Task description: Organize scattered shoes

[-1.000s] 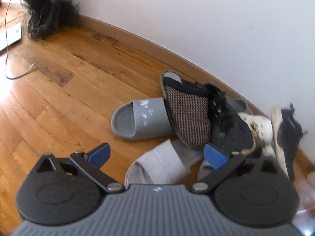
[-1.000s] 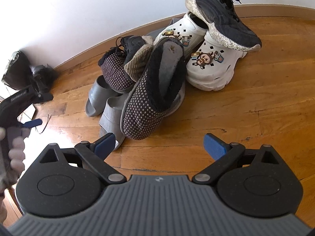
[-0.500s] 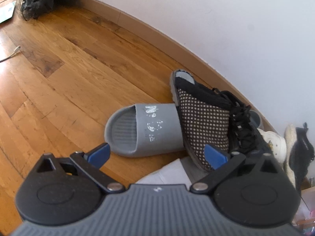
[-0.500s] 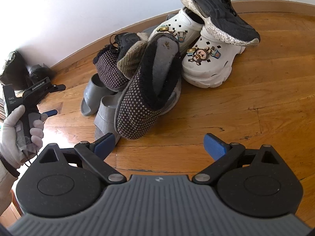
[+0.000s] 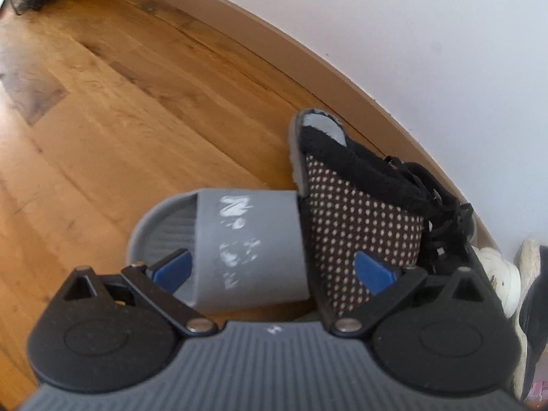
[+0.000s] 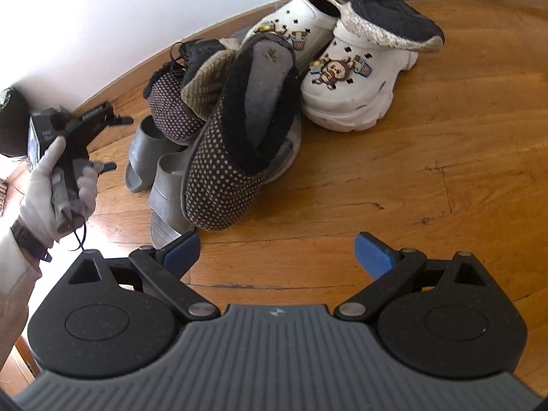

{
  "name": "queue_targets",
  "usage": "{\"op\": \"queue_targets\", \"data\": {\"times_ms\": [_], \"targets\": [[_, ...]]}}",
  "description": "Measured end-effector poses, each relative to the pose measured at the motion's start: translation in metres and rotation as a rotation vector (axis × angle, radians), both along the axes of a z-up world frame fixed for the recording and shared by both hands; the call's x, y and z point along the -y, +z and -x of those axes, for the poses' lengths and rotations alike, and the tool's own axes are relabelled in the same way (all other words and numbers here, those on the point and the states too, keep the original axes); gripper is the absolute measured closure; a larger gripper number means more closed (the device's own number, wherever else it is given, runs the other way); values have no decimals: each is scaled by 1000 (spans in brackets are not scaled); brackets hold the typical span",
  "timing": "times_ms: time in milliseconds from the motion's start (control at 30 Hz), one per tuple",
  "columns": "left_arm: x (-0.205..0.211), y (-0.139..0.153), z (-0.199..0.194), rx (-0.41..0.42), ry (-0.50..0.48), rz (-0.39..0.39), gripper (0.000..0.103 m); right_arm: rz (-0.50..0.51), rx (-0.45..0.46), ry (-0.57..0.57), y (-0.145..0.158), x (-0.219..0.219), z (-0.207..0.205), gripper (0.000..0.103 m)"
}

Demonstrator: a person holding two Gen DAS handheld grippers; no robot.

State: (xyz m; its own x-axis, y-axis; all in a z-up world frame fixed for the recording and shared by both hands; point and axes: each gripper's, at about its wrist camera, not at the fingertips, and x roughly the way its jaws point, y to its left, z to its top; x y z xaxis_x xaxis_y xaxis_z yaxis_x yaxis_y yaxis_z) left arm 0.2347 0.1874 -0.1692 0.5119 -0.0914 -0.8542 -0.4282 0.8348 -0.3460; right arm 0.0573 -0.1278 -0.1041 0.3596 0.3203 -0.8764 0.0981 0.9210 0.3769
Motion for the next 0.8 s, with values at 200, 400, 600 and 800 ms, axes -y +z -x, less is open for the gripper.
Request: {"op": "queue_targets", "data": {"times_ms": [200, 400, 600, 800], "targets": [[-4, -21, -9, -53, 42, -39, 0, 2, 3, -18, 2, 0, -1, 5], [-12, -40, -2, -7, 66, -17, 0, 7, 3, -16, 0, -2, -3, 5], [0, -32, 20, 22, 125, -153, 1, 7, 4, 3, 1, -7, 0, 5], [-18, -27, 48, -15, 230, -223, 4, 1, 14, 7, 2, -7, 0, 5]]}}
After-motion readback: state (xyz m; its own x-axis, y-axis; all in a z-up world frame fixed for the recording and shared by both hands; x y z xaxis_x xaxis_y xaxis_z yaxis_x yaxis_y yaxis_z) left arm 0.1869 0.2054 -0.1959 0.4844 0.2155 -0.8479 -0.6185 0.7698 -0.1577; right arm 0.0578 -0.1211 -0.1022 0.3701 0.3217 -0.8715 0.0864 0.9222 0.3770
